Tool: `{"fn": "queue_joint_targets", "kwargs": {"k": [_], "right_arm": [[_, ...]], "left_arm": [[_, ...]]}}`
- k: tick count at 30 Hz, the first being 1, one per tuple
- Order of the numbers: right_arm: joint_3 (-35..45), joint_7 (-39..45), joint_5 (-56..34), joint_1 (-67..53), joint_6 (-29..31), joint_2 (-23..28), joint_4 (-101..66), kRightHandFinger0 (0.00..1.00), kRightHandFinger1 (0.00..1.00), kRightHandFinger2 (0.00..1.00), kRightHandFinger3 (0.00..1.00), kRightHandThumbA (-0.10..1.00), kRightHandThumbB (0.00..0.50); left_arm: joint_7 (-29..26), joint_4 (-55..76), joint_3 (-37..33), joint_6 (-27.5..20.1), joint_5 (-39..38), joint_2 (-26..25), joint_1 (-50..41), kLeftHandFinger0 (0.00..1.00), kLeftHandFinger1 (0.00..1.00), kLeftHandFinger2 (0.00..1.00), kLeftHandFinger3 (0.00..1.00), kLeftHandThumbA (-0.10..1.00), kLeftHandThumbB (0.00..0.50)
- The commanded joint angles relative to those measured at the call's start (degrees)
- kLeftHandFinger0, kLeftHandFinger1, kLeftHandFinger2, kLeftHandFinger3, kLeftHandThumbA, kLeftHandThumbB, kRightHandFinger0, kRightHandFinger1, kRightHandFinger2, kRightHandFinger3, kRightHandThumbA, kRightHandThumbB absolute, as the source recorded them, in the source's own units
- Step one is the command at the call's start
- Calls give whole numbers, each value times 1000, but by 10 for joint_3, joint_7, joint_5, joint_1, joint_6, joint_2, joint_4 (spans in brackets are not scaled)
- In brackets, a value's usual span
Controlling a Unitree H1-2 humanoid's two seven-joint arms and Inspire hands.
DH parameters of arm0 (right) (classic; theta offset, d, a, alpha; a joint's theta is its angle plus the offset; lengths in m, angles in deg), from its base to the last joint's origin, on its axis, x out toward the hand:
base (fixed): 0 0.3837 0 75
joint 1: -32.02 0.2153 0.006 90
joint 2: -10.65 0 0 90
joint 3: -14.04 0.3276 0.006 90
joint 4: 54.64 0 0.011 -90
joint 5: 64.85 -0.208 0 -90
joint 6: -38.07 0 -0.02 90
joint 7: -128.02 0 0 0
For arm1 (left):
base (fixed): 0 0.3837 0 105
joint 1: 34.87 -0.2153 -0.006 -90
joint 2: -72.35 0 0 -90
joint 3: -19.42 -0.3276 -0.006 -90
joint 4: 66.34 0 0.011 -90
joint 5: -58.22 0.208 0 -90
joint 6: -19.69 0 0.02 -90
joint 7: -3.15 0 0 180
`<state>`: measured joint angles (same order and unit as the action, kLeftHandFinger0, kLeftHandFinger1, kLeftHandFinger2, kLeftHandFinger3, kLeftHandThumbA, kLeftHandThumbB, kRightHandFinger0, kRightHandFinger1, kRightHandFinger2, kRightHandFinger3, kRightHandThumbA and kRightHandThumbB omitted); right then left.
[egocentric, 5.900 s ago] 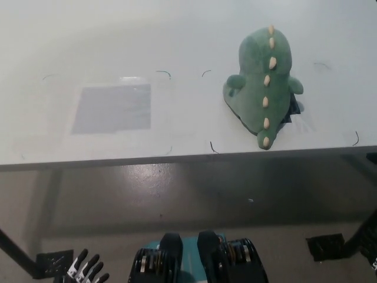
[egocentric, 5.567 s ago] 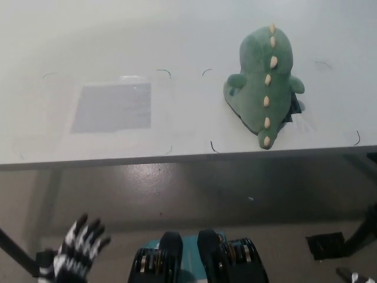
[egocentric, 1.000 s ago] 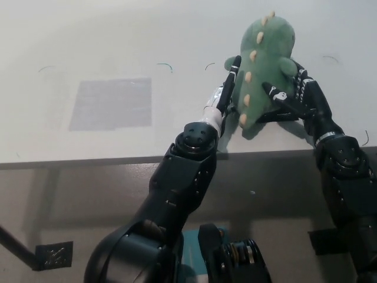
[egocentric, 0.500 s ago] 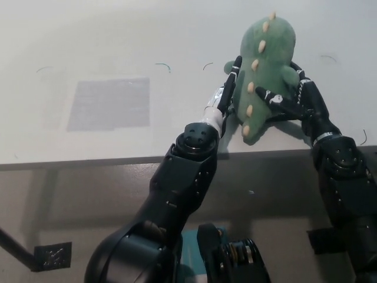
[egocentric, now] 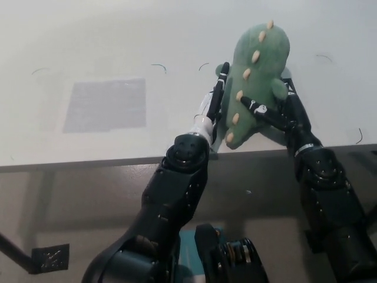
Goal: Use both hands to pick up a dinasour on the right side and move it to the left side
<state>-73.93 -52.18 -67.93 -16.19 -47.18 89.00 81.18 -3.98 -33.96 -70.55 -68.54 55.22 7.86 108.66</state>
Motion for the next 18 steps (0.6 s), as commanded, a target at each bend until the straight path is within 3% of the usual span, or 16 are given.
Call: {"fn": "queue_joint_targets", "kwargs": {"k": [1, 5, 7, 8, 10, 11, 13, 15, 18], "right_arm": [[-20, 4, 11, -7, 9, -37, 12, 1000, 1000, 1000, 1000, 1000, 197], [-33, -12, 26, -12, 13, -49, 33, 1000, 1000, 1000, 1000, 1000, 223], [-38, -14, 23, -21, -6, -65, 24, 1000, 1000, 1000, 1000, 1000, 212], [-43, -12, 24, -23, -7, -69, 26, 1000, 1000, 1000, 1000, 1000, 185], [-44, -6, 20, -19, -2, -73, 33, 1000, 1000, 1000, 1000, 1000, 159], [-47, -2, 19, -23, 14, -83, 33, 1000, 1000, 1000, 1000, 1000, 101], [-47, 2, 15, -30, 20, -89, 29, 1000, 1000, 1000, 1000, 1000, 79], [-43, 7, 6, -33, 16, -95, 25, 1000, 1000, 1000, 1000, 1000, 94], [-56, -2, 20, -27, 28, -120, 43, 1000, 1000, 1000, 1000, 1000, 104]], "left_arm": [[25, -6, -12, -2, 6, 14, -22, 1000, 1000, 1000, 1000, 1000, 342], [18, -11, -11, -4, 8, 10, -41, 1000, 1000, 1000, 1000, 1000, 345], [8, -1, -9, 9, 10, 1, -57, 1000, 1000, 1000, 1000, 1000, 286], [8, 8, -10, 13, 13, -3, -65, 1000, 1000, 1000, 1000, 1000, 256], [4, 6, -8, 19, 12, -8, -63, 1000, 1000, 1000, 1000, 1000, 252], [6, 20, -10, 16, 16, -18, -75, 1000, 1000, 1000, 1000, 1000, 233], [5, 25, -11, 9, 17, -19, -85, 1000, 1000, 1000, 1000, 1000, 222], [3, 35, -16, 8, 21, -23, -93, 1000, 1000, 1000, 1000, 1000, 232], [8, 65, -15, -14, 23, -46, -121, 1000, 1000, 1000, 1000, 1000, 185]]}}
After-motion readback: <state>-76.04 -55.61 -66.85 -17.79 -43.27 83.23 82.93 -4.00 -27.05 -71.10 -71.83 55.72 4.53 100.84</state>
